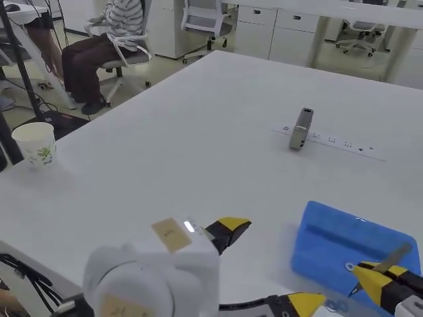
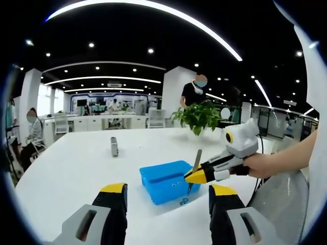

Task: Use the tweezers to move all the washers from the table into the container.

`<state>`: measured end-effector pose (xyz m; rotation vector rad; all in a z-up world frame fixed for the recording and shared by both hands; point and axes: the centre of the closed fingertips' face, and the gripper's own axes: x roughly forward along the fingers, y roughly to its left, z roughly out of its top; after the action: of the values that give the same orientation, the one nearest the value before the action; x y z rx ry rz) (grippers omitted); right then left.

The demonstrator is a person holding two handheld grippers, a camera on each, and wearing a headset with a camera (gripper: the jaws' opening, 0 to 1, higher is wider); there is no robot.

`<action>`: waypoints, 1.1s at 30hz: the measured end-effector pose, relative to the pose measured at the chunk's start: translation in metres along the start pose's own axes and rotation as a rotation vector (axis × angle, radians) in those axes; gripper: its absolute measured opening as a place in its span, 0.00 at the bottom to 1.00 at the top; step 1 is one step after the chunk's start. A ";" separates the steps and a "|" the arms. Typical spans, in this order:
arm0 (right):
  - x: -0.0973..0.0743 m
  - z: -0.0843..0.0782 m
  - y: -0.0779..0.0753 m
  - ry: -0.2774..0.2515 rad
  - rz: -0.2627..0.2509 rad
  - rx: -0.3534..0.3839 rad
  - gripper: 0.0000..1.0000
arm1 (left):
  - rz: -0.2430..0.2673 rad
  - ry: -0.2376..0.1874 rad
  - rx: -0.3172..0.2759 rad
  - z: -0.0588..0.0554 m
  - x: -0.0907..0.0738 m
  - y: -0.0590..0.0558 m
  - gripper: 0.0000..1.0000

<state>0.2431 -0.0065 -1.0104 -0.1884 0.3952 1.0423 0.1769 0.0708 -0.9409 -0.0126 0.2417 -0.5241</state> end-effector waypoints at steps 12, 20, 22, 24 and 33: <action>0.013 -0.022 0.002 0.030 0.038 -0.177 0.01 | -0.004 0.011 0.004 -0.002 0.001 0.000 0.63; 0.009 -0.025 0.000 0.040 0.035 -0.111 0.01 | -0.009 0.019 0.009 -0.003 0.001 -0.001 0.62; 0.006 -0.026 0.001 0.046 0.034 -0.098 0.01 | -0.011 0.019 0.007 -0.003 0.001 -0.001 0.62; 0.003 -0.027 0.003 0.052 0.037 -0.070 0.01 | -0.013 0.021 0.009 -0.004 0.001 -0.002 0.62; -0.008 -0.034 0.024 0.074 0.083 0.032 0.02 | -0.022 0.027 0.011 -0.004 0.002 -0.003 0.61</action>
<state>0.2114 -0.0123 -1.0373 -0.1835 0.4895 1.1123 0.1755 0.0674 -0.9454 0.0027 0.2648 -0.5478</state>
